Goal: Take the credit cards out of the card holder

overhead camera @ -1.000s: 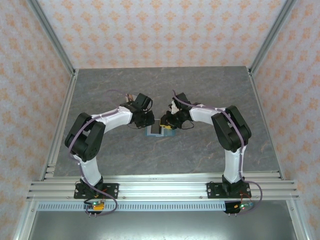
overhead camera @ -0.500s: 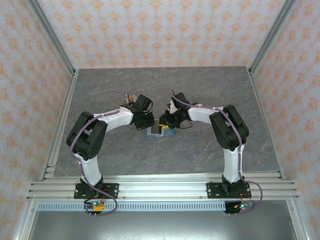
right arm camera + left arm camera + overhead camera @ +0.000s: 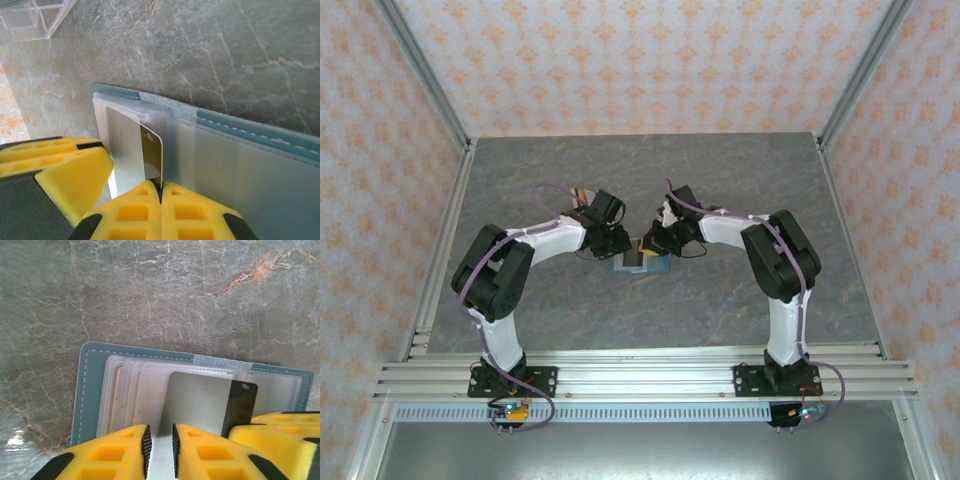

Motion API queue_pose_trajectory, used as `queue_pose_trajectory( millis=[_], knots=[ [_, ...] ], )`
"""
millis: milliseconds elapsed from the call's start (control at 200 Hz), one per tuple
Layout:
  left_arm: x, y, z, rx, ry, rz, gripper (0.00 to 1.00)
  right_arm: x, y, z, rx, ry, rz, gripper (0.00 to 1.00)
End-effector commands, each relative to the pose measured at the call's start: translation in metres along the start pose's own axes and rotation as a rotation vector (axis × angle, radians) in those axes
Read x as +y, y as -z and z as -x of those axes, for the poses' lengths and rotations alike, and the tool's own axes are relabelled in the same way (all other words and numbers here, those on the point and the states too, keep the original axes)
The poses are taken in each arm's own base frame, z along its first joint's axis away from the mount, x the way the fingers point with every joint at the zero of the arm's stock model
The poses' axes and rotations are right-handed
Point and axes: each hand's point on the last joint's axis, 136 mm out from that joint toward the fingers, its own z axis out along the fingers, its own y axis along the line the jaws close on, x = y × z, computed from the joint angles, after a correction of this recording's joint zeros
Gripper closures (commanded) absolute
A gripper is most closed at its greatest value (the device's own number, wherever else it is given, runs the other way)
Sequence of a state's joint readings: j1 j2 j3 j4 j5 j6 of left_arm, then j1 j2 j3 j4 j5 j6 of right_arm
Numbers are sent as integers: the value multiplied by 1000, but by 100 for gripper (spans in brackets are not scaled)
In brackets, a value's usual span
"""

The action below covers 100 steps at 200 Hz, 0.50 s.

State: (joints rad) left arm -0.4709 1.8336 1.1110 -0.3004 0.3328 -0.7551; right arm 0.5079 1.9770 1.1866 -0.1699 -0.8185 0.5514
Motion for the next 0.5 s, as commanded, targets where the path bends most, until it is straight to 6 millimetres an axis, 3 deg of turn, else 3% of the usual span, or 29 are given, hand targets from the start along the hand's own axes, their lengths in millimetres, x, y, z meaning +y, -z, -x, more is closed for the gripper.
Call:
queue_pose_trajectory(
  millis=[0,95,205,385,495],
  knots=[
    [27,0,-13,41,23,88,74,-15,20,3,-55,10,-54,95],
    [23,0,-13,46,25,62,71,-18,30,2,-70,15,-52,96],
    [10,9,-7,35,17,12,65,-7,46,3,-114,53,-16,96],
    [-18,54,18,-40,13,-122,51,25,79,5,-182,128,82,97],
    [-37,85,26,-72,21,-245,38,50,101,5,-215,165,187,97]
  ],
)
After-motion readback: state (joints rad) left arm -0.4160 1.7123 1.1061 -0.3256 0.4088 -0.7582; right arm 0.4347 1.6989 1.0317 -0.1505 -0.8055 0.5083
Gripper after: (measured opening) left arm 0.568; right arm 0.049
